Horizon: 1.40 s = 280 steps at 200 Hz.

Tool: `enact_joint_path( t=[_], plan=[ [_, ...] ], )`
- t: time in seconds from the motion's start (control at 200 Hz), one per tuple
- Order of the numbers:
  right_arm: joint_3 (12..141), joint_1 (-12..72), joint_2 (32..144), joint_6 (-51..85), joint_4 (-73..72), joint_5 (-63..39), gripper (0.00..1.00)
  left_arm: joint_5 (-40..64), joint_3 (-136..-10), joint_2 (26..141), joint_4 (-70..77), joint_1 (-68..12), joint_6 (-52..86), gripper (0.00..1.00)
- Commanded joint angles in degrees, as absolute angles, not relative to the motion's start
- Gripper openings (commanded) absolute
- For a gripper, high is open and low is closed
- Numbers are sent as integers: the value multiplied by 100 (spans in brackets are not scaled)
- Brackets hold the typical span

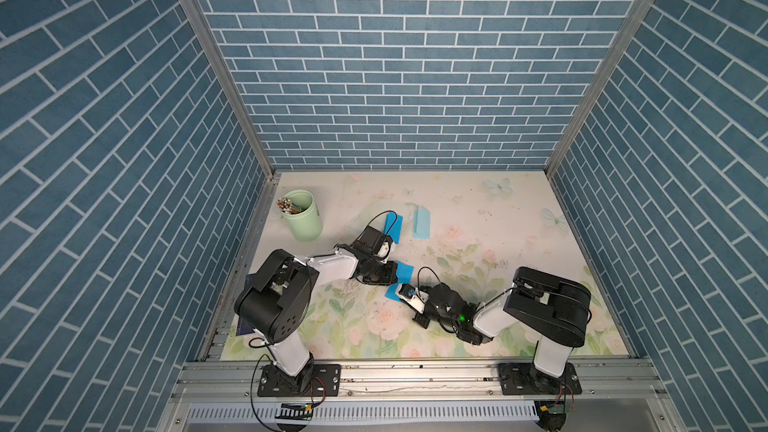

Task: Fold the square paper along the opposite sides
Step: Smooth out the paper at the center of the board.

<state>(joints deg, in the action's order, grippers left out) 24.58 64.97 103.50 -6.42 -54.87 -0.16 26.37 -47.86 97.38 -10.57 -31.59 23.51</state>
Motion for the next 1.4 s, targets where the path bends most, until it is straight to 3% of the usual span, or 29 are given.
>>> enact_joint_path(
  t=[0.0,0.2,0.28,0.365,0.43,0.555,0.855,1.395],
  plan=[
    [2193,6644,10424,-558,-4467,-247,0,2053,-4501,9923,-1492,-3137,2268,0],
    [2143,6714,10344,-481,-4434,-185,0,2088,-4484,9932,-1447,-3132,2311,0],
    [2184,6687,9649,-312,-4427,32,0,2117,-4448,9940,-1410,-3136,2403,0],
    [2206,6533,8836,-229,-4792,921,0,2234,-4362,9804,-1325,-3134,2666,0],
    [2335,6125,8690,-147,-4903,907,0,2289,-4215,9595,-1114,-3153,3036,0],
    [2724,5584,9319,-175,-5016,723,0,2233,-3917,9186,-711,-3195,3755,0],
    [3819,5521,10759,-28,-4966,249,0,2086,-3832,9121,-438,-3417,4363,0],
    [3931,5555,11593,105,-4518,751,0,2002,-3868,9072,-575,-3429,4252,0]
  ],
)
